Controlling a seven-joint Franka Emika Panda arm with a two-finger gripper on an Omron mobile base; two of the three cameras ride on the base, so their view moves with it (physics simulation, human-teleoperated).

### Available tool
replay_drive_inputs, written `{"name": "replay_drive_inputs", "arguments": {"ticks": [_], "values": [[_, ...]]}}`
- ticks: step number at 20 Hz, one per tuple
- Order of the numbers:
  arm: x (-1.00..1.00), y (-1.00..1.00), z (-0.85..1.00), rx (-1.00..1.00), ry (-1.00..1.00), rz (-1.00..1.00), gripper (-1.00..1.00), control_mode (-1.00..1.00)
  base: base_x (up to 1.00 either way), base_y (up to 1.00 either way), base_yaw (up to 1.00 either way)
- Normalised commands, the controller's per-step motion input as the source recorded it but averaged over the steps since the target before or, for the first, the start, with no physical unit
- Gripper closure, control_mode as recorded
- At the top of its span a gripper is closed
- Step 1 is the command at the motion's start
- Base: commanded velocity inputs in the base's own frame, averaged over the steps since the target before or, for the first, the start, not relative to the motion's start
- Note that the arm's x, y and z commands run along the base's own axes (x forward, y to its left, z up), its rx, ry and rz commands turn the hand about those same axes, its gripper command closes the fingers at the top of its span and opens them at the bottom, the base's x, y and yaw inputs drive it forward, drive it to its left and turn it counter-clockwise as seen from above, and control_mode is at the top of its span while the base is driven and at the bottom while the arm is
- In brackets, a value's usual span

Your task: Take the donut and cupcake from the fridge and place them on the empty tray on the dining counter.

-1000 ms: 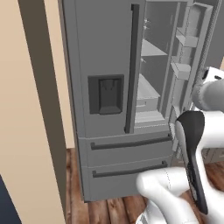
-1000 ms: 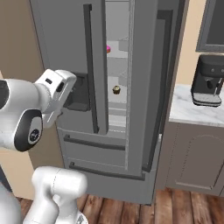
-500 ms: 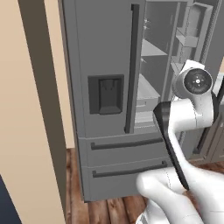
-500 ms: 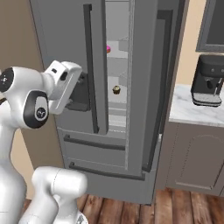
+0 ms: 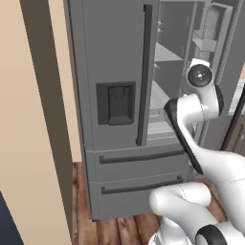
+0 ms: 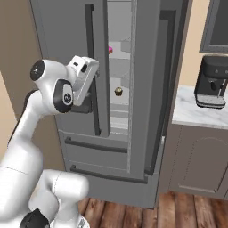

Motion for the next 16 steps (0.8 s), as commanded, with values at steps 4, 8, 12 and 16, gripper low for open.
{"name": "replay_drive_inputs", "arguments": {"ticks": [4,8,12,16], "values": [[0.97,-0.19,-0.28,-0.12,0.03,-0.03,-1.0,-1.0,0.0,0.0,0.0],[0.71,-0.44,-0.26,-0.14,0.0,-0.08,-1.0,-1.0,0.0,0.0,0.0],[0.48,-0.67,-0.21,-0.15,0.01,-0.16,-1.0,-1.0,0.0,0.0,0.0],[0.34,-0.7,-0.22,-0.14,0.04,-0.17,-1.0,-1.0,0.0,0.0,0.0]]}}
